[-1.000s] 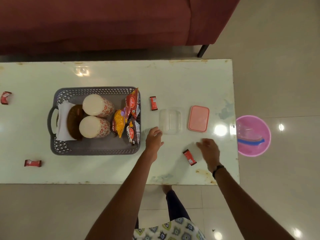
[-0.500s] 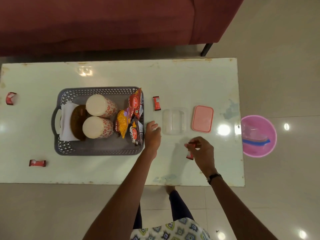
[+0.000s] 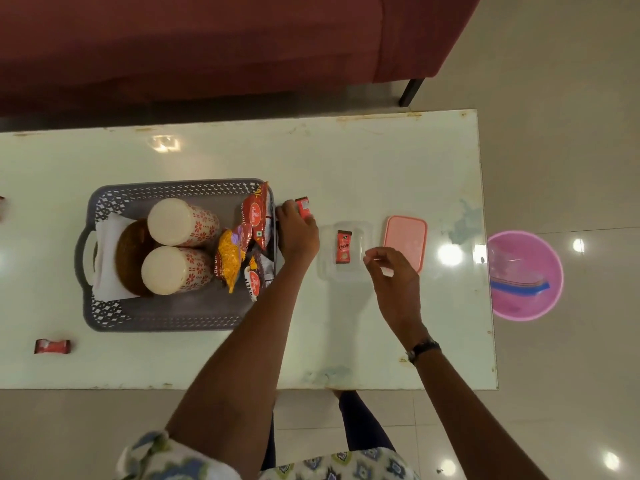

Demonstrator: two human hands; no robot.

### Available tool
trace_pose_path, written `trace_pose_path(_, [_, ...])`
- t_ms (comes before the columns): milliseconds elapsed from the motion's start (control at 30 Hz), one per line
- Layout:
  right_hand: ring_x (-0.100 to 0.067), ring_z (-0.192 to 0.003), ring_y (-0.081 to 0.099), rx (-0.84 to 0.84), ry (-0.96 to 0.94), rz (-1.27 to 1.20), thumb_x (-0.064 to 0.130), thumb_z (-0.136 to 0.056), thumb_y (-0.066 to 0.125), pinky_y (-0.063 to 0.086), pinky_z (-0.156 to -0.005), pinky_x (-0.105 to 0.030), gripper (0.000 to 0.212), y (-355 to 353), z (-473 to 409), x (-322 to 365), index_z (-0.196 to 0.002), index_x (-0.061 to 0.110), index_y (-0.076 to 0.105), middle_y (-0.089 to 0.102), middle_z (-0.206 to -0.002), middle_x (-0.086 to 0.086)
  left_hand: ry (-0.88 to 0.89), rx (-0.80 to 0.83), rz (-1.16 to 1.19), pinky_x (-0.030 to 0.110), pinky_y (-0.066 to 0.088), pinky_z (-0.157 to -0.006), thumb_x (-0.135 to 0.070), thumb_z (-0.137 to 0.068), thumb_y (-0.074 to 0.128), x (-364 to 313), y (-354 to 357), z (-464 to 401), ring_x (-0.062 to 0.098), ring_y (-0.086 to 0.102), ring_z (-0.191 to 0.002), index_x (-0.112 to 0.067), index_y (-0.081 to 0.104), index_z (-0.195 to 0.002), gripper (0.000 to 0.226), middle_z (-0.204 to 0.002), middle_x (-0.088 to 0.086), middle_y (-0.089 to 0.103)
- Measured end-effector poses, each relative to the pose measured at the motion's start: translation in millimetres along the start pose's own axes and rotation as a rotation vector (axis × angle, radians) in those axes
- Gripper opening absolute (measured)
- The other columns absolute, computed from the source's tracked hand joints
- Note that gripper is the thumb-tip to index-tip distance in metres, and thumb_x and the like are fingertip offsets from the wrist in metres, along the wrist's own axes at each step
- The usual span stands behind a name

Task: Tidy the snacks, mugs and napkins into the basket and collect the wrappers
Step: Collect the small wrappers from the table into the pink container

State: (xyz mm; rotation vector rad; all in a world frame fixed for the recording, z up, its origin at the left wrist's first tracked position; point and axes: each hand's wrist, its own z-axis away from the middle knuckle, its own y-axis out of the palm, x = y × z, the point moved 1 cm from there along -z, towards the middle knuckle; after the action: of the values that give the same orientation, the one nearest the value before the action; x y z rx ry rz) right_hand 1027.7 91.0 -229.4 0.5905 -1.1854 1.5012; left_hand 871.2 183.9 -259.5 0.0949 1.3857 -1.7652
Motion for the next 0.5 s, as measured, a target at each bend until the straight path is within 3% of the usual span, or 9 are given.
trace_pose_path(133, [0.009, -0.085, 0.058, 0.016, 0.017, -0.026, 0.016, -0.092, 0.057, 0.049, -0.073, -0.008, 0.008, 1.6, 7.0, -14.3, -0.092, 0.022, 0.062, 0.064, -0.092, 0.011, -0.073, 0.026, 0.002, 0.036, 0.045, -0.09, -0.012, -0.089, 0.053, -2.2, 14.6, -14.2, 0.03, 0.052, -0.111, 0.001, 0.052, -0.113, 0.027, -0.119, 0.019, 0.053])
trace_pose_path(233, [-0.003, -0.084, 0.062, 0.012, 0.059, -0.053, 0.019, -0.093, 0.057, 0.053, -0.076, -0.021, 0.007, 4.4, 4.3, -13.4, -0.092, 0.021, 0.063, 0.065, -0.093, 0.008, -0.093, -0.011, 0.263, 0.042, 0.053, -0.082, -0.013, -0.086, 0.06, -7.8, 8.2, 0.4, 0.03, 0.061, -0.092, -0.002, 0.057, -0.098, 0.017, -0.103, 0.019, 0.063])
trace_pose_path(300, [-0.013, -0.087, 0.064, 0.01, 0.062, -0.064, 0.019, -0.093, 0.056, 0.053, -0.077, -0.026, 0.008, 5.2, 0.3, -6.6, -0.094, 0.018, 0.064, 0.066, -0.095, 0.004, 0.009, -0.056, 0.377, 0.033, 0.054, -0.072, -0.016, -0.084, 0.065, -11.4, 0.7, 27.3, 0.025, 0.063, -0.079, -0.006, 0.058, -0.09, 0.013, -0.091, 0.015, 0.066])
trace_pose_path(367, [-0.017, -0.088, 0.064, 0.023, 0.055, -0.059, 0.019, -0.093, 0.056, 0.052, -0.076, -0.022, 0.009, 5.5, -3.3, 1.9, -0.095, 0.017, 0.064, 0.066, -0.096, 0.003, 0.061, 0.002, 0.411, 0.017, 0.049, -0.065, -0.016, -0.082, 0.067, -11.9, -0.9, 58.4, 0.016, 0.061, -0.071, -0.007, 0.061, -0.088, 0.012, -0.087, 0.01, 0.066])
trace_pose_path(500, [-0.017, -0.088, 0.064, 0.044, 0.028, -0.005, 0.019, -0.093, 0.056, 0.048, -0.072, -0.009, 0.009, 4.7, -9.0, 16.0, -0.096, 0.017, 0.064, 0.067, -0.1, 0.001, 0.032, 0.112, 0.363, 0.021, 0.049, -0.067, -0.024, -0.081, 0.069, -7.7, 0.0, 89.3, 0.016, 0.06, -0.079, -0.011, 0.06, -0.098, 0.024, -0.097, 0.004, 0.063])
